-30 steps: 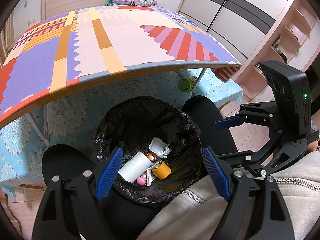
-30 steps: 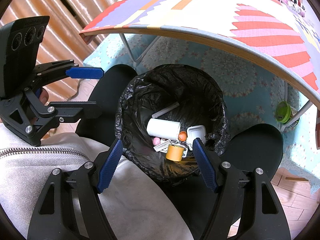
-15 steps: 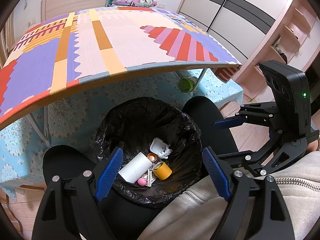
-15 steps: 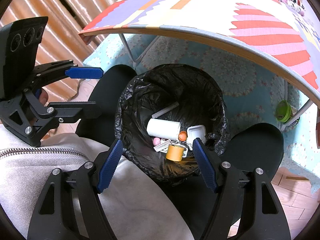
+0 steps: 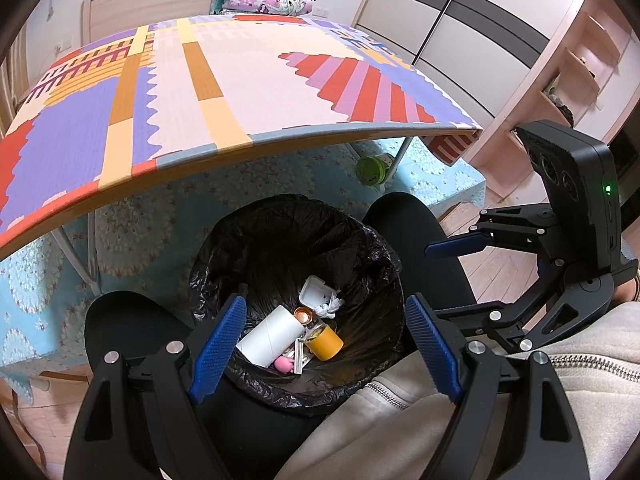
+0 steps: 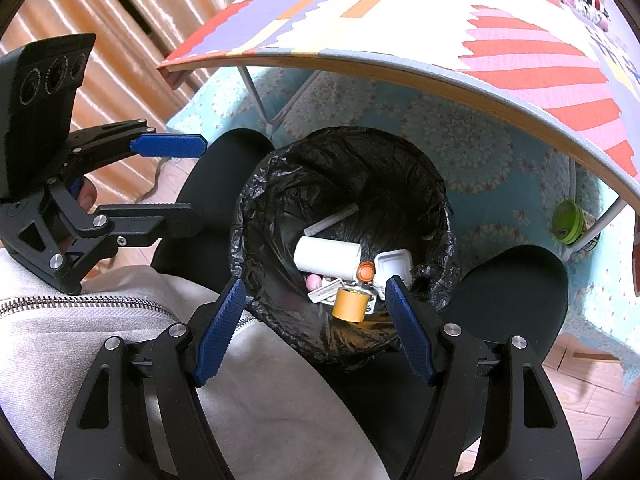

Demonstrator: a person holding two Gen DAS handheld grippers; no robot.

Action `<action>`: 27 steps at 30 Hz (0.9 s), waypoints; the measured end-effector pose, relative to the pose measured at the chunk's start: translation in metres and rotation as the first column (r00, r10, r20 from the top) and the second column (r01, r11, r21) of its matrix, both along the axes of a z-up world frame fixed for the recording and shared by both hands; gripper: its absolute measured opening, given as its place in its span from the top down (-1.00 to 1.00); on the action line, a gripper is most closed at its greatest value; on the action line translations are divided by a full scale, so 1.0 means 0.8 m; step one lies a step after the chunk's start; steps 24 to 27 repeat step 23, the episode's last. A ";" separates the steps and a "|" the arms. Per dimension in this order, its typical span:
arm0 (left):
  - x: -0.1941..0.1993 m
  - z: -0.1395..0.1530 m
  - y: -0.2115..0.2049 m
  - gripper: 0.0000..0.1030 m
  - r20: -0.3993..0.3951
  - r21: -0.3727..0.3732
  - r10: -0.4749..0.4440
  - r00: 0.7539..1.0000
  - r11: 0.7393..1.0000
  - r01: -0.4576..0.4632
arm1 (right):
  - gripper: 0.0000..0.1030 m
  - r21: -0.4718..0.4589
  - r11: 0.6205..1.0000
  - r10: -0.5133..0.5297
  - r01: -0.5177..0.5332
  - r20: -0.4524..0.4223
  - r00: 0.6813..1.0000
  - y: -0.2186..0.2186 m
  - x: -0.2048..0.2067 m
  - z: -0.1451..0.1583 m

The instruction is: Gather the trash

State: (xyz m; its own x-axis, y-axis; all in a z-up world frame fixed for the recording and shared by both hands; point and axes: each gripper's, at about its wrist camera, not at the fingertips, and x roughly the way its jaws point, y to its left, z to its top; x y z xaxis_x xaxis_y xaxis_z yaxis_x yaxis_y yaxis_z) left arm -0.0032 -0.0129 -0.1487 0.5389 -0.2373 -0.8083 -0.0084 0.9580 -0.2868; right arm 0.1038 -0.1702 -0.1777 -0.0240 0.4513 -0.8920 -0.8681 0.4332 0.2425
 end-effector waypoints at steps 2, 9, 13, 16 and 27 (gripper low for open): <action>0.000 -0.001 0.001 -0.53 -0.001 -0.002 -0.001 1.000 1.000 0.001 | -0.40 0.000 1.000 0.000 0.000 -0.001 1.000 0.000 0.000 0.000; -0.001 -0.001 0.000 -0.53 0.000 -0.003 0.000 1.000 1.000 0.000 | -0.40 0.003 1.000 -0.003 0.003 -0.009 1.000 0.000 0.000 -0.004; -0.001 -0.002 0.000 -0.53 0.002 0.002 -0.003 1.000 1.000 0.003 | -0.40 0.004 1.000 -0.004 0.004 -0.010 1.000 0.000 0.000 -0.004; -0.001 -0.002 -0.001 -0.53 0.002 0.001 -0.003 1.000 1.000 0.003 | -0.40 0.004 1.000 -0.003 0.003 -0.010 1.000 0.000 0.000 -0.003; -0.002 -0.003 -0.003 -0.53 0.000 0.000 -0.001 1.000 1.000 0.001 | -0.40 0.004 1.000 -0.003 0.003 -0.009 1.000 0.000 0.000 -0.004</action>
